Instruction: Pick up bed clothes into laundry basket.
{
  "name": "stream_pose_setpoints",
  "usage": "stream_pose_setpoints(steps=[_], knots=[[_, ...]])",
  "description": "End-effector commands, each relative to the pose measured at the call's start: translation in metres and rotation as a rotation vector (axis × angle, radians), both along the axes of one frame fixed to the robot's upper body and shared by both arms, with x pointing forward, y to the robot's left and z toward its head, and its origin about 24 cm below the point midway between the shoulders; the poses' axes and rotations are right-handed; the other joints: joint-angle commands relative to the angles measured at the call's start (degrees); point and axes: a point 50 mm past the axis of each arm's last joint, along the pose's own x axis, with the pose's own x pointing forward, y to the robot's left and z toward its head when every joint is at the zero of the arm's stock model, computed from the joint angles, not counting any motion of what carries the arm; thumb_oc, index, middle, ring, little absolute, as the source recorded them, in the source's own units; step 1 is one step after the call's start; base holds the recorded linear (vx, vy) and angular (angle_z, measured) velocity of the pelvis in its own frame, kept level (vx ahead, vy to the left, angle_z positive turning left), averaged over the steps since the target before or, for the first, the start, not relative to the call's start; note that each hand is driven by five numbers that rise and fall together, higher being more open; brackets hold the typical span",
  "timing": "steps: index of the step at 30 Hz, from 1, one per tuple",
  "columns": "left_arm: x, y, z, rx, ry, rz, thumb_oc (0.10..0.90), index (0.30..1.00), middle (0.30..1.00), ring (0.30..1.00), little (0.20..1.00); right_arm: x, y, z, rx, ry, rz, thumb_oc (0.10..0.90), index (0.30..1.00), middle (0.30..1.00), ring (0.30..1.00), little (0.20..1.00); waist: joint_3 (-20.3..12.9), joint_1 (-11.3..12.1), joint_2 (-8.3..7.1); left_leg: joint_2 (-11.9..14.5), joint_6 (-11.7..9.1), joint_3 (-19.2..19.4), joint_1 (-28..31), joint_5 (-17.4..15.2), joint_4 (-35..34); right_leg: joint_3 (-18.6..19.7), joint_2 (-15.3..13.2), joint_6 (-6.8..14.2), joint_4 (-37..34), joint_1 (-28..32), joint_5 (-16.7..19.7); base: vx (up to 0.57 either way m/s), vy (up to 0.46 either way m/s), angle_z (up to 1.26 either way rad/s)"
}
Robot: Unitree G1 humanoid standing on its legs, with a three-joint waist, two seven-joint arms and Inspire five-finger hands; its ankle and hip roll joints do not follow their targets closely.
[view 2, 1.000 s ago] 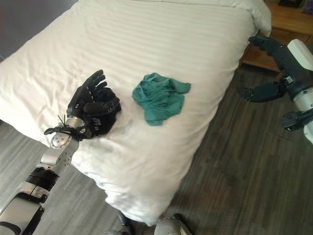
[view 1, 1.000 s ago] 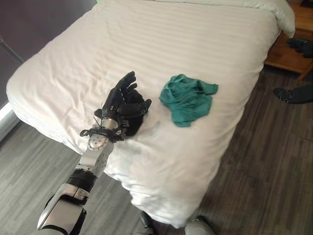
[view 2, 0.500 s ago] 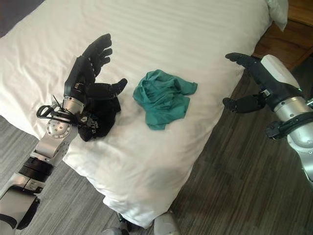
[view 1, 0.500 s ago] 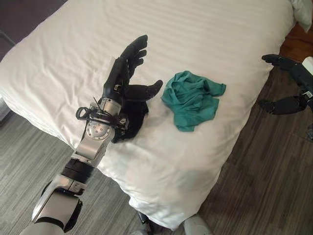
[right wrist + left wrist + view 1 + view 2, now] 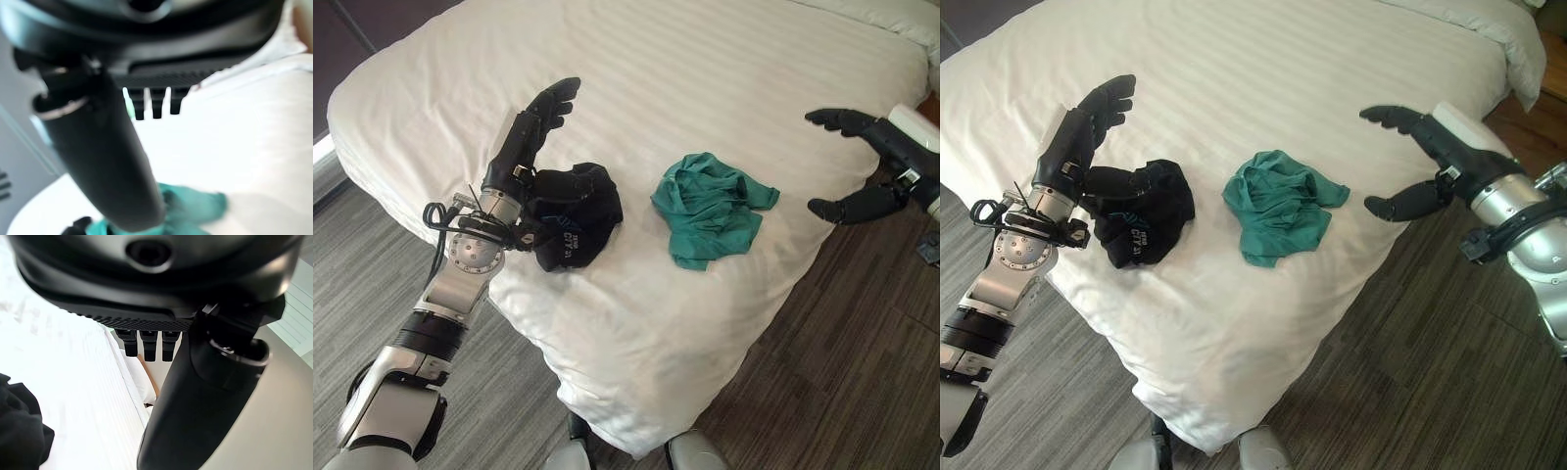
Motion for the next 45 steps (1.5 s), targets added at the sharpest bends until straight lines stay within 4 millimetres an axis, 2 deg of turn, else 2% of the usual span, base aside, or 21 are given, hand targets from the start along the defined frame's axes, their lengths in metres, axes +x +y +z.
stream_pose_setpoints(steps=[1, 3, 5, 6, 8, 9, 11, 13, 14, 16, 18, 19, 21, 24, 32, 40, 45], knots=[[-0.013, 0.012, 0.056, 0.036, -0.240, 0.021, 0.800, 0.900, 0.900, 0.900, 0.900, -0.012, 0.012, 0.044, -0.007, -0.191, 0.075, 0.800, 0.900, 0.900, 0.900, 0.900, -8.0, -0.7, -1.42, 1.4, -0.3, 3.2, 3.3, -6.4, -1.6, 3.9, -0.4, 5.1, 2.7, 1.5, -4.5, 0.10, 0.138, 0.06], [-0.009, 0.008, 0.060, 0.086, -0.243, 0.019, 0.800, 0.900, 0.900, 0.900, 0.900, -0.015, 0.008, 0.045, -0.012, -0.189, 0.061, 0.800, 0.900, 0.900, 0.900, 0.900, -8.7, -1.9, -0.18, 0.9, 0.3, 6.4, 5.7, -8.0, -6.4, 4.1, -1.3, 5.8, 2.7, 1.4, -5.1, 0.10, 0.171, -0.11], [-0.006, 0.001, 0.065, 0.163, -0.254, 0.030, 0.800, 0.900, 0.900, 0.900, 0.900, -0.015, 0.005, 0.044, 0.003, -0.201, 0.048, 0.800, 0.900, 0.900, 0.900, 0.900, -8.7, -2.1, 0.65, -0.8, 0.7, 6.6, 6.5, -8.2, -8.3, 4.4, -2.1, 6.2, 1.6, 1.4, -4.1, 0.07, 0.138, -0.09], [-0.005, 0.000, 0.065, 0.165, -0.255, 0.029, 0.800, 0.900, 0.900, 0.900, 0.900, -0.016, 0.004, 0.044, 0.005, -0.202, 0.046, 0.800, 0.900, 0.900, 0.900, 0.900, -8.7, -2.0, 0.50, -0.9, 0.8, 6.7, 6.6, -8.2, -8.3, 4.4, -2.3, 6.3, 1.3, 1.5, -4.0, 0.06, 0.132, 0.03], [-0.002, -0.003, 0.074, 0.310, -0.255, 0.048, 0.800, 0.900, 0.900, 0.900, 0.900, -0.012, 0.008, 0.042, 0.016, -0.213, 0.055, 0.800, 0.900, 0.900, 0.900, 0.900, -8.9, -1.8, 1.26, -2.4, 1.5, 8.0, 7.1, -9.3, -8.7, 5.2, -3.5, 7.5, -0.1, 1.3, -2.6, 0.06, 0.130, -0.17], [-0.001, -0.003, 0.074, 0.312, -0.256, 0.050, 0.800, 0.900, 0.900, 0.900, 0.900, -0.011, 0.008, 0.042, 0.018, -0.214, 0.055, 0.800, 0.900, 0.900, 0.900, 0.900, -8.9, -1.7, 1.11, -2.5, 1.6, 8.1, 7.1, -9.4, -8.7, 5.3, -3.5, 7.6, -0.2, 1.3, -2.5, 0.05, 0.117, -0.26], [0.002, -0.001, 0.082, 0.449, -0.253, 0.090, 0.800, 0.900, 0.900, 0.900, 0.900, -0.005, 0.008, 0.039, 0.024, -0.201, 0.049, 0.800, 0.900, 0.900, 0.900, 0.900, -9.3, -1.8, 1.72, -3.1, 1.8, 9.7, 7.2, -10.0, -8.8, 6.2, -4.5, 8.8, -1.6, 0.8, -1.2, 0.05, 0.120, -0.11], [0.006, 0.000, 0.085, 0.508, -0.259, 0.121, 0.800, 0.900, 0.900, 0.900, 0.900, -0.001, 0.014, 0.038, 0.011, -0.188, 0.065, 0.800, 0.900, 0.900, 0.900, 0.900, -9.3, -2.0, 1.62, -3.4, 1.9, 10.7, 7.1, -10.4, -8.8, 6.7, -4.8, 9.5, -2.1, 0.1, -0.4, 0.02, 0.075, -0.13], [0.009, -0.003, 0.085, 0.636, -0.249, 0.144, 0.800, 0.900, 0.900, 0.900, 0.900, 0.000, 0.014, 0.038, -0.003, -0.180, 0.065, 0.800, 0.900, 0.900, 0.900, 0.900, -9.5, -2.5, 1.85, -3.4, 1.7, 11.3, 6.9, -10.4, -8.8, 6.7, -5.0, 10.0, -2.7, -0.4, 0.3, 0.01, 0.049, -0.14], [0.010, -0.004, 0.086, 0.640, -0.251, 0.144, 0.800, 0.900, 0.900, 0.900, 0.900, 0.001, 0.014, 0.038, 0.000, -0.181, 0.064, 0.800, 0.900, 0.900, 0.900, 0.900, -9.5, -2.4, 1.71, -3.4, 1.7, 11.4, 6.8, -10.4, -8.8, 6.8, -5.0, 10.1, -2.8, -0.5, 0.4, 0.01, 0.026, -0.11], [0.011, -0.008, 0.091, 0.887, -0.282, 0.198, 0.800, 0.900, 0.900, 0.900, 0.900, 0.001, 0.009, 0.040, -0.009, -0.191, 0.038, 0.800, 0.900, 0.900, 0.900, 0.900, -9.5, -2.8, 1.91, -3.3, 1.6, 12.0, 6.5, -10.6, -8.8, 6.7, -5.2, 10.6, -3.6, -1.1, 1.0, 0.02, 0.019, -0.22], [0.011, -0.008, 0.091, 0.888, -0.283, 0.197, 0.800, 0.900, 0.900, 0.900, 0.900, 0.001, 0.009, 0.040, -0.008, -0.192, 0.037, 0.800, 0.900, 0.900, 0.900, 0.900, -9.5, -2.8, 1.85, -3.3, 1.6, 12.0, 6.5, -10.6, -8.8, 6.7, -5.2, 10.6, -3.7, -1.1, 1.0, 0.02, 0.007, -0.26], [0.010, -0.011, 0.096, 1.024, -0.305, 0.221, 0.800, 0.900, 0.900, 0.900, 0.900, -0.003, 0.003, 0.042, -0.029, -0.197, 0.006, 0.800, 0.900, 0.900, 0.900, 0.900, -9.4, -3.0, 2.15, -3.3, 1.6, 12.2, 6.4, -10.5, -8.8, 6.6, -5.4, 11.0, -4.4, -1.3, 1.4, 0.02, 0.023, -0.18], [0.009, -0.015, 0.099, 1.131, -0.305, 0.226, 0.800, 0.900, 0.900, 0.900, 0.900, -0.006, -0.006, 0.041, -0.035, -0.193, -0.037, 0.800, 0.900, 0.900, 0.900, 0.900, -9.5, -3.1, 2.42, -3.2, 1.6, 12.2, 6.5, -10.6, -8.8, 6.4, -5.5, 11.1, -5.1, -1.2, 1.5, 0.02, 0.013, -0.06], [0.015, -0.019, 0.110, 1.252, -0.354, 0.322, 0.800, 0.900, 0.900, 0.900, 0.900, -0.011, -0.012, 0.041, -0.030, -0.193, -0.053, 0.800, 0.900, 0.900, 0.900, 0.900, -8.4, -3.2, 1.95, -2.8, 1.4, 12.2, 5.8, -10.4, -8.8, 5.9, -5.2, 11.2, -5.4, -1.9, 1.7, 0.00, -0.003, -0.05], [0.001, -0.007, 0.145, 1.251, -0.460, 0.422, 0.800, 0.900, 0.900, 0.900, 0.900, -0.016, -0.019, 0.043, -0.025, -0.197, -0.076, 0.800, 0.900, 0.900, 0.900, 0.900, -7.7, -2.9, 1.64, -2.5, 1.2, 11.7, 4.8, -10.0, -8.8, 5.0, -5.1, 11.2, -5.4, -2.6, 1.9, 0.00, -0.005, 0.05], [-0.006, -0.003, 0.148, 1.298, -0.474, 0.421, 0.800, 0.900, 0.900, 0.900, 0.900, -0.018, -0.016, 0.042, -0.022, -0.200, -0.058, 0.800, 0.900, 0.900, 0.900, 0.900, -7.4, -2.3, 1.56, -2.4, 1.2, 11.6, 4.5, -10.0, -8.8, 4.8, -5.1, 11.2, -5.4, -2.9, 2.0, 0.00, 0.000, 0.00]])
